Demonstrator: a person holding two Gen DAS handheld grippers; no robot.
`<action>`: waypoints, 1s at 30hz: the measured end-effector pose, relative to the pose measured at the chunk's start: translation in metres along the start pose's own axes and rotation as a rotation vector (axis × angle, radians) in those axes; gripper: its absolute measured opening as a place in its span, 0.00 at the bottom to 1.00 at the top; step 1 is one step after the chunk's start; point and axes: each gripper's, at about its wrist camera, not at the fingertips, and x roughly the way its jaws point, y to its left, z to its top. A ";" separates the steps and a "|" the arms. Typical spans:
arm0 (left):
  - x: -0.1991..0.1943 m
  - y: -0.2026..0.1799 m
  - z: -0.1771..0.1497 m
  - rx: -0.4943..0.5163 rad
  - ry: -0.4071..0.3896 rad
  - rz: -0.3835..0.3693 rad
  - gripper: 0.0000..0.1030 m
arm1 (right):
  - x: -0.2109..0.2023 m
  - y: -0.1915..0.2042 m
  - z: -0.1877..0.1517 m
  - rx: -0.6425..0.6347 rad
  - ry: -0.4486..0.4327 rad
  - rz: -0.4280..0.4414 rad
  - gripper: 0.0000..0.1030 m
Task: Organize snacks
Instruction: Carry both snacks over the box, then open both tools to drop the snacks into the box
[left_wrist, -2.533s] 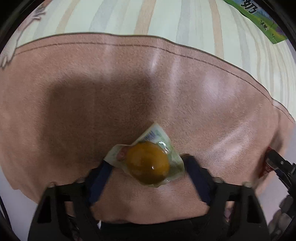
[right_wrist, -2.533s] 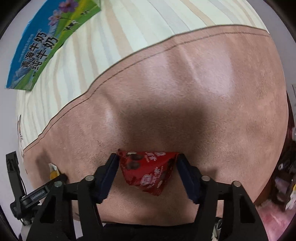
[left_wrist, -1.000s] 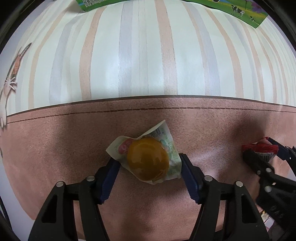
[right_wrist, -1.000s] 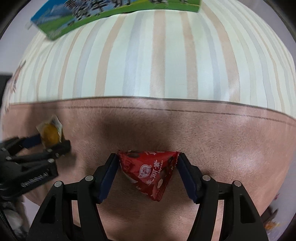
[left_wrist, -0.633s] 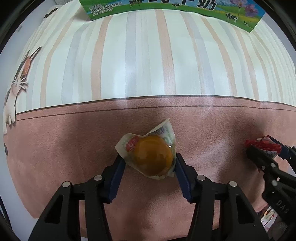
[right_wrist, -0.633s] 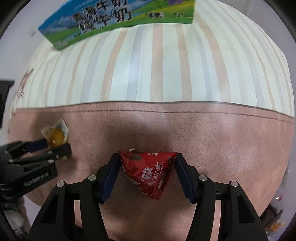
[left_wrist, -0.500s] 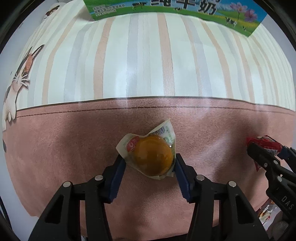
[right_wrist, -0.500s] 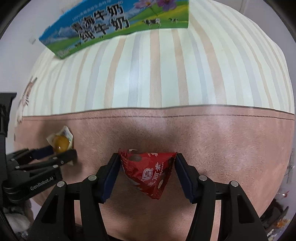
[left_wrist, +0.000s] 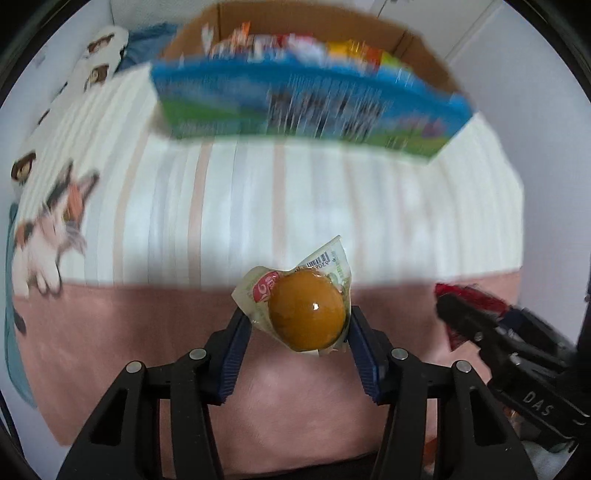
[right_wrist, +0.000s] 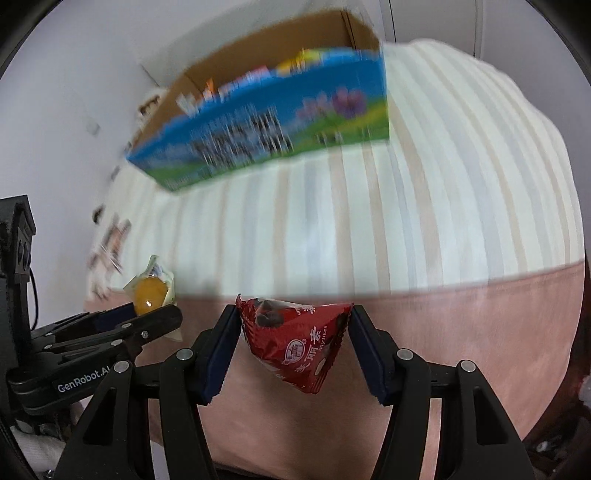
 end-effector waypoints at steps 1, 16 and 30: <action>-0.008 -0.001 0.009 0.008 -0.014 -0.012 0.48 | -0.003 0.005 0.010 0.002 -0.017 0.010 0.61; -0.030 0.019 0.175 0.032 -0.112 -0.024 0.49 | -0.034 0.037 0.188 -0.065 -0.148 0.041 0.60; 0.090 0.055 0.221 -0.039 0.231 -0.004 0.53 | 0.067 -0.004 0.241 0.070 0.106 0.002 0.74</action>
